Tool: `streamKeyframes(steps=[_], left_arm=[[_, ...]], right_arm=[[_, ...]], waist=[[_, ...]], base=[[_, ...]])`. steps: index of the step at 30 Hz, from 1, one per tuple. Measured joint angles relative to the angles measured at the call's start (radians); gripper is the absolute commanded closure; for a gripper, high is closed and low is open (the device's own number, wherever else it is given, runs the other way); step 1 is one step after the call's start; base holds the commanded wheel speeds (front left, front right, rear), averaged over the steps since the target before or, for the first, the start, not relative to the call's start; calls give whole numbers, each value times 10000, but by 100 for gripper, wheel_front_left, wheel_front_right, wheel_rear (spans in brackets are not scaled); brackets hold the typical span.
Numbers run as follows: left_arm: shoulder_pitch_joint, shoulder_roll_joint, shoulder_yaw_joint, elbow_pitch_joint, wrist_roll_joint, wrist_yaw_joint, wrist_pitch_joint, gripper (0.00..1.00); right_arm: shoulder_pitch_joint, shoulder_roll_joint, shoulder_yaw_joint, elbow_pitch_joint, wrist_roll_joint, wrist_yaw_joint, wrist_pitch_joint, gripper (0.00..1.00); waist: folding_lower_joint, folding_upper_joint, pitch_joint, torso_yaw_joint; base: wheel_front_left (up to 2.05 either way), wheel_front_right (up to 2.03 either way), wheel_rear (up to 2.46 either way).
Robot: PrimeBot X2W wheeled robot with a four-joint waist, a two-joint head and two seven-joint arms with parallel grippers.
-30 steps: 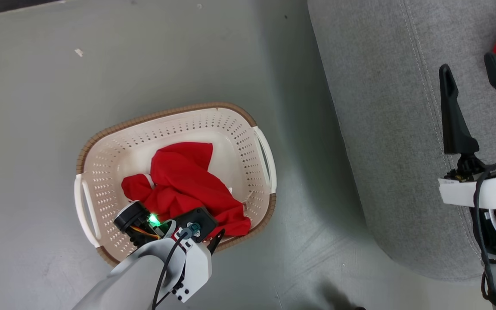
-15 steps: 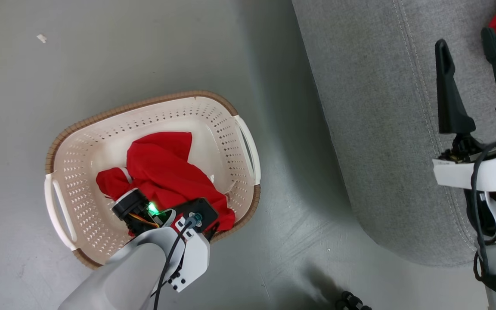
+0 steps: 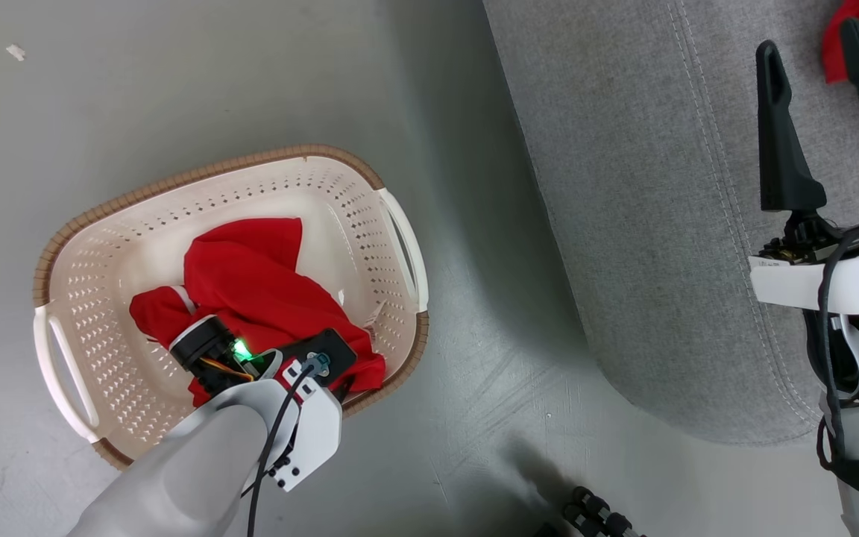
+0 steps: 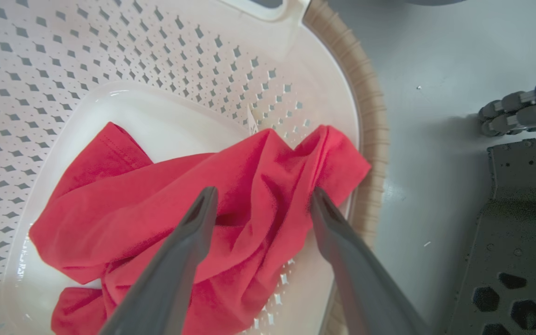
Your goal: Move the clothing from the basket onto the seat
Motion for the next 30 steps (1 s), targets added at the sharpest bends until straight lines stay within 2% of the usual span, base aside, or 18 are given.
streamKeyframes(steps=[6,7,8,9,11,12,13,22,30], left_arm=[[-102,38,-188,282,-163,0,4,0],[-127,40,-209,324,-211,0,4,12],[-168,40,-236,372,-221,0,4,36],[-235,44,-265,420,-244,0,6,55],[-326,46,-299,464,-307,0,4,73],[-366,46,-330,497,-330,0,2,90],[-407,46,-366,516,-384,0,2,100],[-543,36,-631,568,-717,0,-244,100],[-863,104,-291,550,-924,0,-828,100]], right_arm=[[-78,58,2,12,12,0,0,0],[-78,69,2,13,12,0,0,0],[-79,81,2,15,12,0,0,0],[-80,88,4,17,12,0,0,0],[-87,104,6,23,12,0,0,0],[-94,107,4,29,12,0,0,0],[-99,111,2,35,12,0,0,0],[-314,169,-157,90,8,0,0,0],[-316,217,-324,128,6,0,0,0]], waist=[[0,0,148,-147],[0,0,170,-168],[0,0,192,-187],[0,0,213,-204],[0,0,252,-234],[0,0,269,-246],[0,0,285,-258],[0,0,263,-239],[0,0,146,-81]], base=[[0,0,0],[0,0,0],[0,0,0],[0,0,0],[0,0,0],[0,0,0],[0,0,0],[0,0,0],[0,0,0]])
